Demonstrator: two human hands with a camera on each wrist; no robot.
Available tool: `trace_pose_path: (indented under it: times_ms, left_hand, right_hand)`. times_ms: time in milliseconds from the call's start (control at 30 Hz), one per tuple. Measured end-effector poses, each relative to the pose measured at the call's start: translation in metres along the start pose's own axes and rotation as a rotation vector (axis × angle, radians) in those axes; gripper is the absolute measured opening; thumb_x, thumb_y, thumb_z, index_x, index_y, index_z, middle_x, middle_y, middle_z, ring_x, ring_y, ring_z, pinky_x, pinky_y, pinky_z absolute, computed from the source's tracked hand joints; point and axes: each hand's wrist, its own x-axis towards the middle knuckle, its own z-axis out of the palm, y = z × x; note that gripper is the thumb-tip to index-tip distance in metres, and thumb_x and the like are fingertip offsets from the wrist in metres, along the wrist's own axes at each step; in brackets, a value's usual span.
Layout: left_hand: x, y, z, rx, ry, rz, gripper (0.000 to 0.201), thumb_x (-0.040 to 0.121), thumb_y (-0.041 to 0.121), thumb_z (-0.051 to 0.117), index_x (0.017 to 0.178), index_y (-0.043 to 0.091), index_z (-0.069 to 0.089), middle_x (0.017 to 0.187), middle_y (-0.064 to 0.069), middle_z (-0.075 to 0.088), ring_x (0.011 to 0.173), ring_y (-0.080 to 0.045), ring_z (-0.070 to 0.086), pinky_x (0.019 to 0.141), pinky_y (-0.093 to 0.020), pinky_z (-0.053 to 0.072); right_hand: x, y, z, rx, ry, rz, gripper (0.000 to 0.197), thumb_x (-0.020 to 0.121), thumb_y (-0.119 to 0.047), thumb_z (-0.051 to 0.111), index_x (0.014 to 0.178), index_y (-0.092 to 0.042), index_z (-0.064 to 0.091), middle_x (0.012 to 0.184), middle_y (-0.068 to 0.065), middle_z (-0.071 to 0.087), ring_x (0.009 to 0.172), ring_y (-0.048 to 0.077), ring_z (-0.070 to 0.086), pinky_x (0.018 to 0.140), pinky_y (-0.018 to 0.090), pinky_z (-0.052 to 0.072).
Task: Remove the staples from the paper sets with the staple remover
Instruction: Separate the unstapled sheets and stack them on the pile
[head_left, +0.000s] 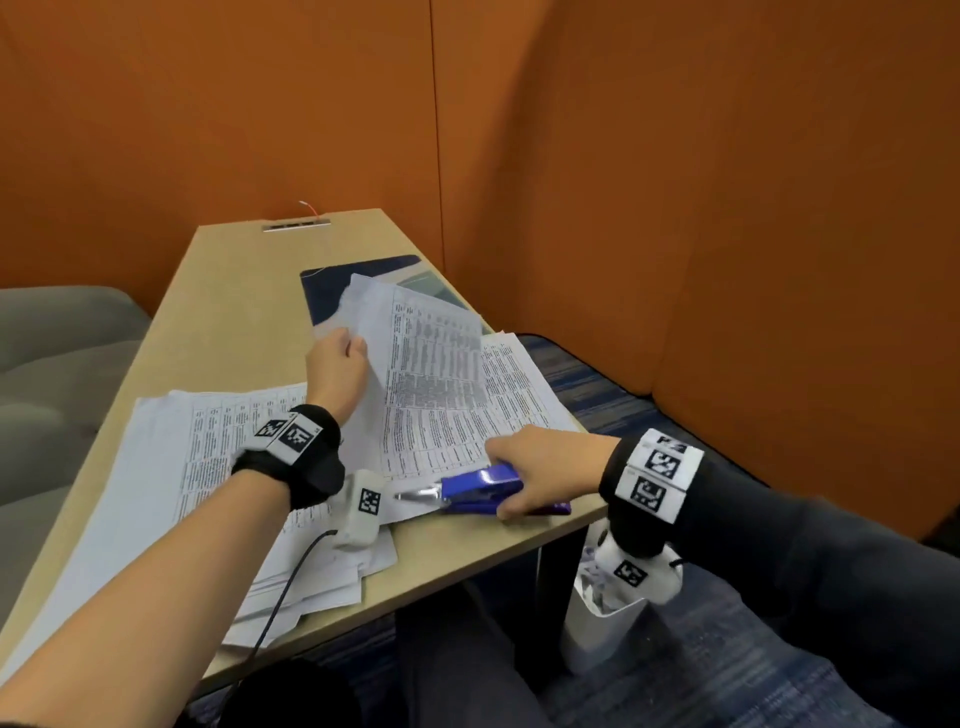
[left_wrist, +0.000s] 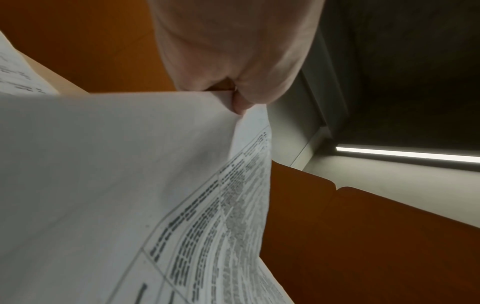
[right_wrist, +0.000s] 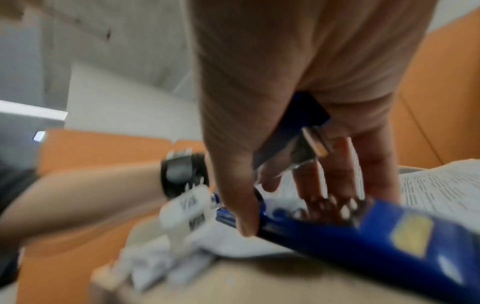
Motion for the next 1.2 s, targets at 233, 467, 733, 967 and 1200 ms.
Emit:
trace_pose_path:
  times_ms: [233,467,733,967,1200]
  left_hand:
    - [-0.023,0.047,-0.005,-0.195,-0.128,0.148,0.041,0.098,0.007,0.044,0.060,0.019,0.034,0.061,0.005,0.035,0.055,-0.007,0.033,0.054,-0.025,0.026]
    - [-0.029,0.090,0.010,-0.244,-0.207,0.272,0.028,0.102,0.016,0.041,0.076,0.011,0.053,0.076,-0.005,0.058,0.069,-0.015,0.053,0.060,-0.021,0.040]
    - [-0.037,0.109,0.023,-0.128,-0.119,0.372,0.033,0.101,0.015,0.040,0.069,0.015,0.040,0.063,0.007,0.043,0.059,-0.004,0.038,0.051,-0.010,0.029]
    - [-0.045,0.119,0.028,-0.079,-0.102,0.403,0.025,0.103,0.016,0.038,0.079,0.009,0.041,0.064,0.006,0.043,0.057,-0.006,0.039,0.050,-0.011,0.032]
    - [-0.048,0.120,0.031,-0.077,-0.130,0.440,0.025,0.103,0.017,0.038,0.079,0.010,0.039,0.065,0.001,0.044,0.057,-0.011,0.038,0.050,-0.026,0.023]
  right_hand:
    - [-0.004,0.014,-0.095,0.550,0.850,-0.029,0.019,0.084,-0.035,0.074,0.084,-0.028,0.056,0.074,-0.010,0.055,0.062,0.010,0.049,0.060,0.023,0.038]
    - [0.037,0.020,-0.140,1.013,1.319,0.080,0.017,0.091,-0.042,0.061,0.089,-0.026,0.053,0.077,-0.004,0.057,0.066,0.013,0.054,0.066,0.031,0.050]
    - [0.052,0.009,-0.136,0.891,1.208,0.042,0.032,0.092,-0.041,0.060,0.070,-0.021,0.049,0.066,-0.006,0.052,0.062,0.012,0.048,0.064,0.031,0.043]
    - [0.056,0.008,-0.136,0.880,1.236,0.130,0.038,0.091,-0.053,0.054,0.064,-0.026,0.048,0.065,-0.007,0.054,0.065,0.017,0.054,0.073,0.045,0.053]
    - [0.057,0.011,-0.137,0.879,1.270,0.114,0.042,0.095,-0.048,0.053,0.062,-0.022,0.044,0.061,-0.006,0.048,0.061,0.015,0.047,0.063,0.031,0.042]
